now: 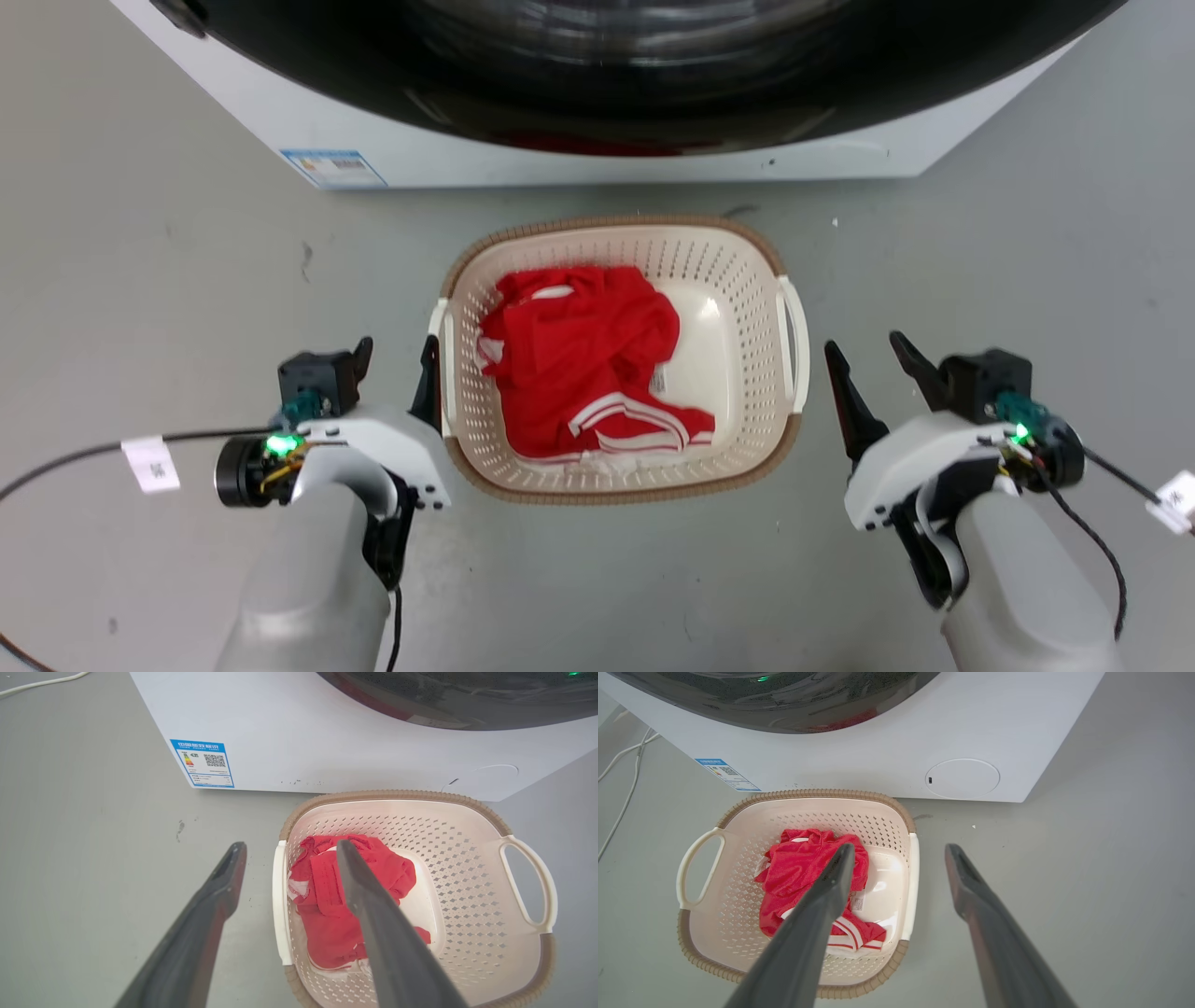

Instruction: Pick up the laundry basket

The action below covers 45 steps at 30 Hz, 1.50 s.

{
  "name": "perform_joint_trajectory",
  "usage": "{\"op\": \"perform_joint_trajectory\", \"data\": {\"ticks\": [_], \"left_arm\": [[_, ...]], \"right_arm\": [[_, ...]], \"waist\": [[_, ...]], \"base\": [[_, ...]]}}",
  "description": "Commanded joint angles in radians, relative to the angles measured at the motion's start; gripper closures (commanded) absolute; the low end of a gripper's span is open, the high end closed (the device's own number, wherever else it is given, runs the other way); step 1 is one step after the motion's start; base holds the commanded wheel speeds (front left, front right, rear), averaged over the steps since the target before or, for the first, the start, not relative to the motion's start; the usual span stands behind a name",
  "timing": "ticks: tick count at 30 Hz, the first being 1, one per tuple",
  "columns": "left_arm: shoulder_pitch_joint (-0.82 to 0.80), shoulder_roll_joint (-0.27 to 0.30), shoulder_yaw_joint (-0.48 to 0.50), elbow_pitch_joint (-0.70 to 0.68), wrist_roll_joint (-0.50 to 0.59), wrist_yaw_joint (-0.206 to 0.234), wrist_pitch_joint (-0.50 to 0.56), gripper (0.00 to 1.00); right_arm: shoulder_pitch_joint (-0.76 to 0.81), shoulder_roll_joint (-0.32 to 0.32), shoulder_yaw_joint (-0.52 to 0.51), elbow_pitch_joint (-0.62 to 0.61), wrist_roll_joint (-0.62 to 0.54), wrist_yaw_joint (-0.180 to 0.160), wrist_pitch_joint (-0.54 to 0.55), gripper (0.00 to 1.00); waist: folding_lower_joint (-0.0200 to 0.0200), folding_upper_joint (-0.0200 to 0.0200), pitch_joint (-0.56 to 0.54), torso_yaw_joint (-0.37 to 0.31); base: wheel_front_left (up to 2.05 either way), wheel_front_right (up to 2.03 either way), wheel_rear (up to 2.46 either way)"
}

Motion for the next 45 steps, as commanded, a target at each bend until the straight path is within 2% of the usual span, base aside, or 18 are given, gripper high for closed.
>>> {"op": "perform_joint_trajectory", "data": {"ticks": [1, 8, 16, 23, 29, 36, 37, 38, 39, 40, 41, 45], "left_arm": [[-0.042, 0.008, 0.0, 0.038, -0.007, -0.009, 0.003, 0.0], [-0.184, 0.031, -0.006, 0.194, -0.041, -0.035, 0.056, 0.0], [-0.335, 0.06, -0.035, 0.329, -0.099, -0.05, 0.196, 0.0], [-0.424, 0.09, -0.097, 0.344, -0.171, -0.051, 0.317, 0.0], [-0.491, 0.128, -0.163, 0.351, -0.232, -0.05, 0.448, 0.0], [-0.51, 0.142, -0.208, 0.347, -0.278, -0.05, 0.499, 0.0], [-0.51, 0.141, -0.214, 0.346, -0.287, -0.05, 0.505, 0.19], [-0.509, 0.139, -0.22, 0.344, -0.294, -0.05, 0.509, 0.51], [-0.51, 0.139, -0.226, 0.341, -0.3, -0.05, 0.51, 0.65], [-0.51, 0.14, -0.232, 0.338, -0.305, -0.05, 0.51, 1.0], [-0.506, 0.139, -0.238, 0.337, -0.313, -0.05, 0.514, 1.0], [-0.504, 0.146, -0.258, 0.331, -0.34, -0.049, 0.509, 1.0]], "right_arm": [[-0.046, -0.003, 0.016, 0.031, 0.016, 0.0, 0.002, 0.0], [-0.183, -0.01, 0.081, 0.179, 0.084, 0.0, 0.025, 0.0], [-0.356, -0.021, 0.196, 0.341, 0.184, 0.0, 0.11, 0.0], [-0.479, -0.025, 0.291, 0.425, 0.261, 0.0, 0.162, 0.0], [-0.57, -0.022, 0.389, 0.483, 0.359, 0.0, 0.265, 0.0], [-0.61, -0.035, 0.456, 0.511, 0.422, 0.0, 0.283, 0.0], [-0.614, -0.037, 0.464, 0.516, 0.429, 0.0, 0.283, 0.0], [-0.617, -0.037, 0.472, 0.52, 0.437, 0.0, 0.285, 0.0], [-0.617, -0.034, 0.478, 0.523, 0.449, 0.0, 0.289, 0.46], [-0.62, -0.033, 0.484, 0.525, 0.456, 0.0, 0.287, 0.79], [-0.623, -0.033, 0.491, 0.529, 0.462, 0.0, 0.285, 1.0], [-0.627, -0.033, 0.518, 0.533, 0.493, 0.001, 0.286, 1.0]], "waist": [[-0.0002, 0.0, 0.066, -0.01], [-0.0002, 0.0, 0.157, -0.017], [-0.0002, 0.0, 0.25, -0.032], [-0.0002, 0.0, 0.312, -0.046], [-0.0002, 0.0, 0.363, -0.05], [-0.0002, 0.0, 0.384, -0.046], [-0.0002, 0.0, 0.387, -0.044], [-0.0002, 0.0, 0.389, -0.043], [-0.0002, 0.0, 0.392, -0.042], [-0.0002, 0.0, 0.394, -0.041], [-0.0002, 0.0, 0.396, -0.04], [-0.0002, 0.0, 0.399, -0.037]], "base": [[0.0, 0.0, 0.0], [0.0, 0.0, 0.0], [0.0, 0.0, 0.0], [0.0, 0.0, 0.0], [0.0, 0.0, 0.0], [0.0, 0.0, 0.0], [0.0, 0.0, 0.0], [0.0, 0.0, 0.0], [0.0, 0.0, 0.0], [0.0, 0.0, 0.0], [0.0, 0.0, 0.0], [0.0, 0.0, 0.0]]}}
